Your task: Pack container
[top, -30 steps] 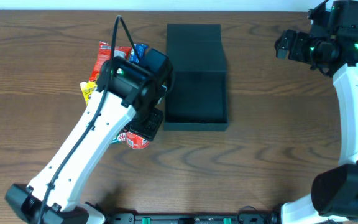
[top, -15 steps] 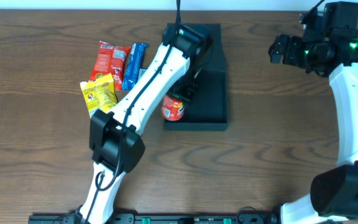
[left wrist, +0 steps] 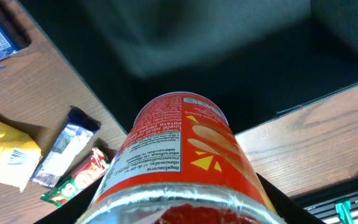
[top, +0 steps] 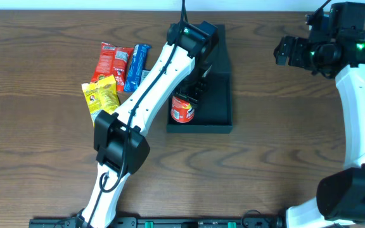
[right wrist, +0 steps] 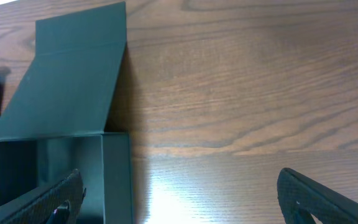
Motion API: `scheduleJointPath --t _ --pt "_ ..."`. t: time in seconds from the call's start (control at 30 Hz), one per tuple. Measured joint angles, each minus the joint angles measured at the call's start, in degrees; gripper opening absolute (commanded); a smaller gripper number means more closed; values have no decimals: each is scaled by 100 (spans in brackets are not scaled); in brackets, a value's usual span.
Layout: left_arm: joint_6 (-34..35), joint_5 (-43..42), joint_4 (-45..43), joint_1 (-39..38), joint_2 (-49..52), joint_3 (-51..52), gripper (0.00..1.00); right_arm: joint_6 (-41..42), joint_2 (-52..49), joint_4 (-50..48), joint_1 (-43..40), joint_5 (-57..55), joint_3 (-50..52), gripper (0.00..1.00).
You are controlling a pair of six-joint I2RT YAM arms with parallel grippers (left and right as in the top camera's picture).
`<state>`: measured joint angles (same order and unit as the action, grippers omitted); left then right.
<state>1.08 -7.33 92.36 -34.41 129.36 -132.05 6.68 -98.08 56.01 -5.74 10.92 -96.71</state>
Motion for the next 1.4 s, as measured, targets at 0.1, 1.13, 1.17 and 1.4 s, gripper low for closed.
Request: scheduleJointPath --t 0.1,1.13,1.17,1.4 --pt "-15 -46 0 0 118 -9 58 -2 0 31 0 0 0 99" --pt "-245 -232 0 87 1285 -85 57 -4 0 157 0 98 0 99" --pt "-247 -229 0 85 1287 -85 56 -4 2 160 0 101 0 99" --pt "-264 -234 0 96 1296 -85 57 -22 2 164 0 109 0 99"
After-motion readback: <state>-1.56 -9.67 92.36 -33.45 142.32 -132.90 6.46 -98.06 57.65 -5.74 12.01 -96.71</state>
